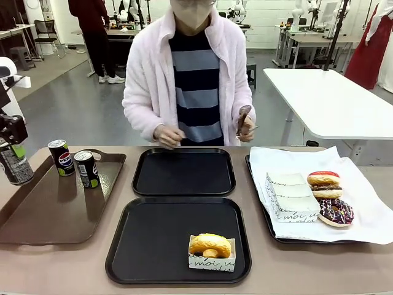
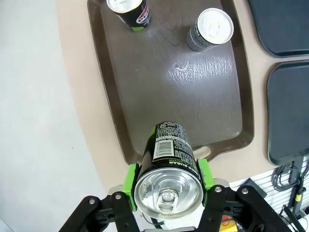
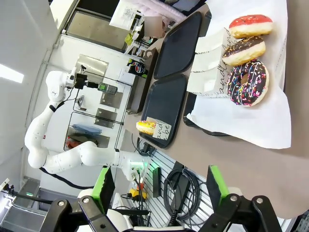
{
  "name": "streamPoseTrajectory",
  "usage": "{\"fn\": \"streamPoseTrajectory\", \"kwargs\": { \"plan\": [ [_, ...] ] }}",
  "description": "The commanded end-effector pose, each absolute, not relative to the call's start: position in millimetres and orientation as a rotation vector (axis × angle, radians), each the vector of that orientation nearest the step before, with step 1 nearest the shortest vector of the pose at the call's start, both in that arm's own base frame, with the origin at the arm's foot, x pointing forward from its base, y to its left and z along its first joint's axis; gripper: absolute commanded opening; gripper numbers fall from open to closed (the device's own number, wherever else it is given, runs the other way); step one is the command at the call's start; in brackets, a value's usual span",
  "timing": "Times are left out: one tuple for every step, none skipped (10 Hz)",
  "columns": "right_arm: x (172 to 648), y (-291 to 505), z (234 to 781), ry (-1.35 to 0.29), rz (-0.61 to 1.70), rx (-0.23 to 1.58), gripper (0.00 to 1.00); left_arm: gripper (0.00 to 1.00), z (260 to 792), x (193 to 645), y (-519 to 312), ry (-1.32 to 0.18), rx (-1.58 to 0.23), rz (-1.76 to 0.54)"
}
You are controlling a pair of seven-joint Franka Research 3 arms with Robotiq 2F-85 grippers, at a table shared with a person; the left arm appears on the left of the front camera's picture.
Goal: Set up donuts and drinks on trays.
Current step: Pick up one Pepsi coke and place it on the Flat Tray.
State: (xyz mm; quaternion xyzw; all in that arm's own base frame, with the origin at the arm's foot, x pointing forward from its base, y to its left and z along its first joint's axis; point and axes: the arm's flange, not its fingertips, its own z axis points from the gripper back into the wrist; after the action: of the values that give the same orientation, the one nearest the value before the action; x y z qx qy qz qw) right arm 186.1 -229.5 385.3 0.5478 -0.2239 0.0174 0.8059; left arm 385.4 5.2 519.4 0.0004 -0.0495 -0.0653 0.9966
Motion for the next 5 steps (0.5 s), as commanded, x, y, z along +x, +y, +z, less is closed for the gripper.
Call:
{"fn": "streamPoseTrajectory", "kwargs": {
  "plan": [
    [185, -228, 385, -0.491, 0.051, 1.181, 1.00, 0.40, 518, 390, 3, -0.110, 0.002, -0.133],
    [185, -228, 385, -0.491, 0.051, 1.181, 1.00, 0.40, 518, 390, 3, -0.110, 0.002, -0.133],
    [185, -228, 385, -0.491, 0.051, 1.181, 1.00, 0.40, 518, 390, 3, -0.110, 0.002, -0.133],
    [185, -228, 385, -0.491, 0.051, 1.181, 1.00, 0.58, 514, 389, 5, -0.088, 0.000, -0.132],
    [185, -228, 385, -0.491, 0.051, 1.181, 1.00, 0.58, 515, 380, -12, -0.107, -0.011, -0.150]
  ]
}}
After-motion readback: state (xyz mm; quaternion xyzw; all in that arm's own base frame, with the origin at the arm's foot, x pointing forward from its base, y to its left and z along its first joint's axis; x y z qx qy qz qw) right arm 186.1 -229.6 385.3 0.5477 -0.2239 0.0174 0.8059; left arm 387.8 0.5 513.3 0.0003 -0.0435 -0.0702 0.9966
